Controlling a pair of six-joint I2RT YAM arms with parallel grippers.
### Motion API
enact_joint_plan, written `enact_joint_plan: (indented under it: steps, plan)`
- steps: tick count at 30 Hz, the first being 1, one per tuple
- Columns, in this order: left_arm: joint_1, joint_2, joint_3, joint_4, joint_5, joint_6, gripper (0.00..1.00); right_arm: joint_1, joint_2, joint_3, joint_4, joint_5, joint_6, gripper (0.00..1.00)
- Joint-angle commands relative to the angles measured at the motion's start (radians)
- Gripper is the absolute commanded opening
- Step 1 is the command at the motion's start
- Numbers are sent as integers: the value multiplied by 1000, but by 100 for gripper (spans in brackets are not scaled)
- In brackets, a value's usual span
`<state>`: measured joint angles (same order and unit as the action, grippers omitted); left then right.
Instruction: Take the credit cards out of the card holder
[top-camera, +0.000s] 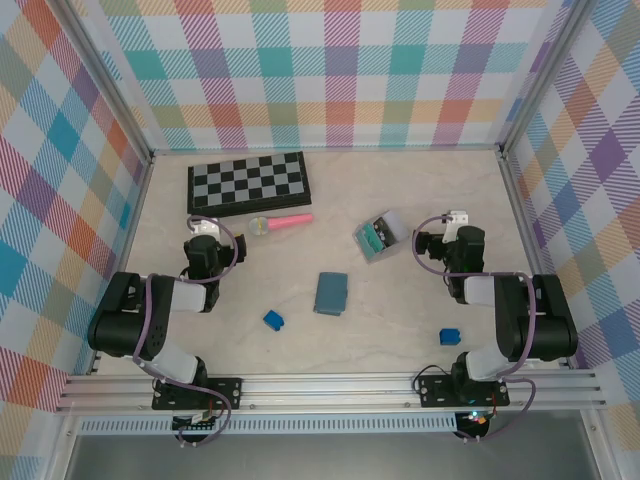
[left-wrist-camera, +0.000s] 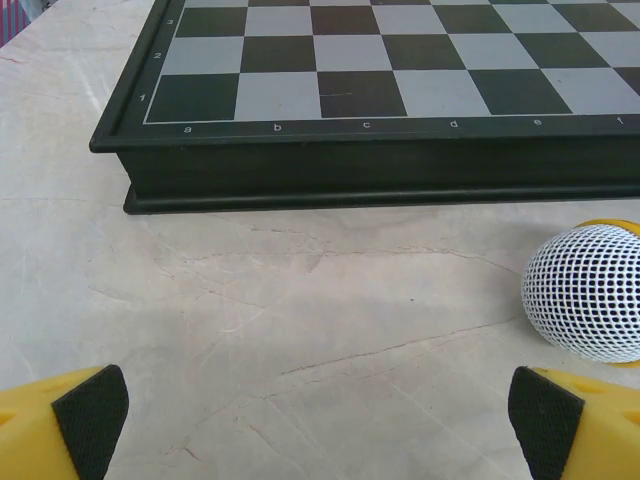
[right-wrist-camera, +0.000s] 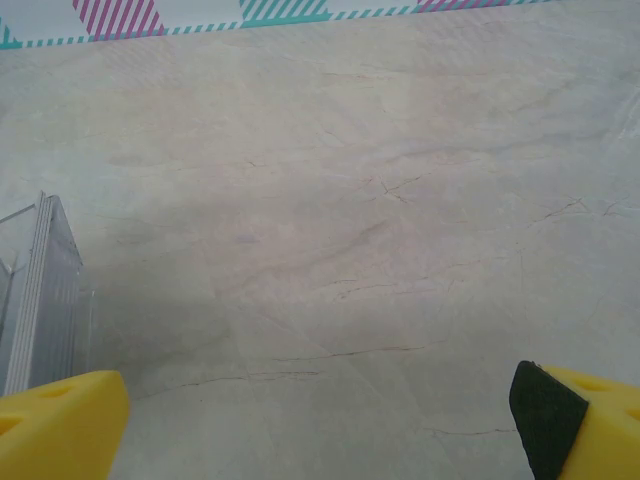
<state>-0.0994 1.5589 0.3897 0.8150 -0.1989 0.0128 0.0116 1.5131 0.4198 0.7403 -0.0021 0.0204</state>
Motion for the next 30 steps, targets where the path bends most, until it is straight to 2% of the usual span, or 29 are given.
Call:
enact_joint_plan:
  steps: [1, 26, 30]
  plan:
    - [11, 7, 20, 12, 13, 2, 100, -8, 7, 17, 19, -24, -10, 100]
    - [11, 2, 16, 19, 16, 3, 100, -9, 6, 12, 27, -23, -9, 100]
    - [10, -81, 23, -59, -31, -15, 100, -9, -71, -6, -6, 35, 13, 100]
